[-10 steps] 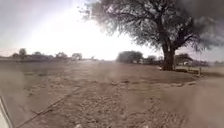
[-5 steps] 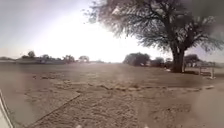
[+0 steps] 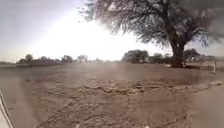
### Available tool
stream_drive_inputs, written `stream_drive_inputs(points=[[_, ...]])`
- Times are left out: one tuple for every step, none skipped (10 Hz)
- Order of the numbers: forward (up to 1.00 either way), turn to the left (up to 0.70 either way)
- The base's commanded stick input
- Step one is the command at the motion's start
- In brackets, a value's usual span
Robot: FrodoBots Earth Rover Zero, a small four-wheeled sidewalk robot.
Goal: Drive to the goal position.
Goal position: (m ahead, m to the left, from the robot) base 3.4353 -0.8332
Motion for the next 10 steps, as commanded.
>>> stream_drive_inputs(points=[[0.7, 0.01], [0.7, 0.0], [0.7, 0.0], [0.7, 0.0], [0.7, 0.0], [0.69, 0.0], [0.57, 0.0], [0.45, 0.0], [0.45, 0.0], [0.35, 0.0]])
